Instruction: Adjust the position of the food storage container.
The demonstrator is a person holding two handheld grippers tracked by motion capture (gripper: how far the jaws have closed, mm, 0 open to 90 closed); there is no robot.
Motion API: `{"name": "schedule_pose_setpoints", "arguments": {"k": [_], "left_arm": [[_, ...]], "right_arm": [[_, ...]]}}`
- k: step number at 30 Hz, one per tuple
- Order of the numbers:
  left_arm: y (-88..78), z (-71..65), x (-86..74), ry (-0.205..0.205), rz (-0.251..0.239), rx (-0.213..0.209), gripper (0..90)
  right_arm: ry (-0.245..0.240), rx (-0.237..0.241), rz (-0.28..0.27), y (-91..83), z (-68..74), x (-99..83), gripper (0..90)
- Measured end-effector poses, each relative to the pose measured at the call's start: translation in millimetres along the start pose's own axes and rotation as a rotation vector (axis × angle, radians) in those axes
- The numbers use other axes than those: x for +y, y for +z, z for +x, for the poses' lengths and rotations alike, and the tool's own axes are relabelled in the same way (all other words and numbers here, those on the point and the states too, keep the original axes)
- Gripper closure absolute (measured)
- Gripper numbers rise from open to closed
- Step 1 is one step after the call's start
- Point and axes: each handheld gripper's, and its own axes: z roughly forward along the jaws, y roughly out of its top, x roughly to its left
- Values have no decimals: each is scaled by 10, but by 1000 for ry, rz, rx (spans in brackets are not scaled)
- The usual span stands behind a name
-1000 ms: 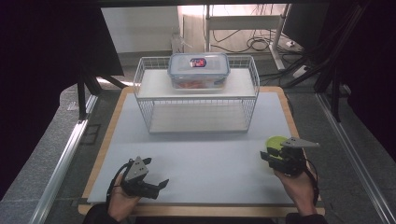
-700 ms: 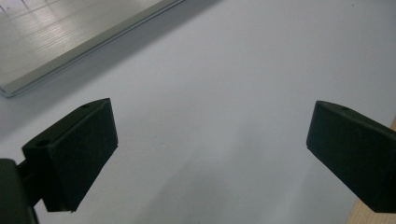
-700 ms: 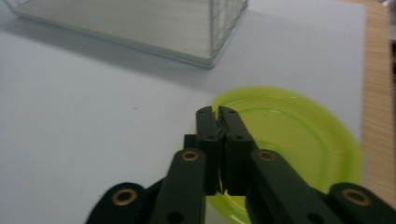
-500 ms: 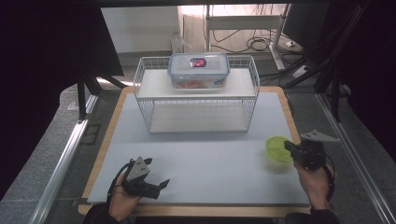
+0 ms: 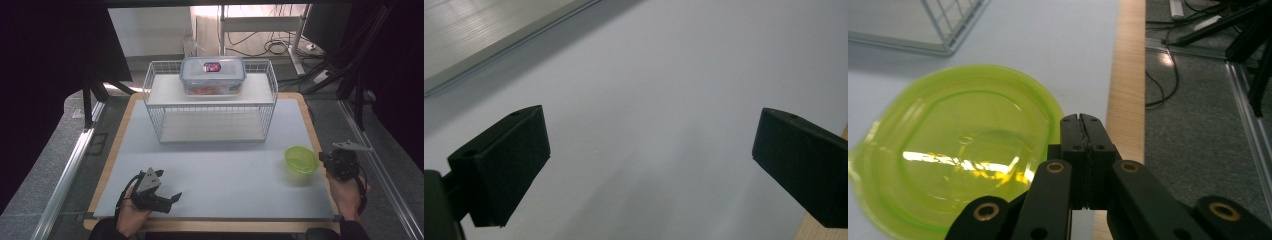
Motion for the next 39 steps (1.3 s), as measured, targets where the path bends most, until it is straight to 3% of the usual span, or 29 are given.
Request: {"name": "schedule_pose_setpoints", "arguments": {"k": [7, 15, 33, 39], "left_arm": [[12, -9, 1, 5, 9, -4, 18], [20, -18, 1, 13, 16, -7, 22], [31, -37, 3, 30, 28, -9, 25], [37, -42, 2, 32, 29, -8, 26]], "right_arm": [[10, -1, 38, 107, -34, -40, 900], [18, 27, 50, 144, 49, -38, 900], [-8, 178, 78, 157, 606, -22, 900], [-42, 239, 90, 135, 792, -37, 900]]}}
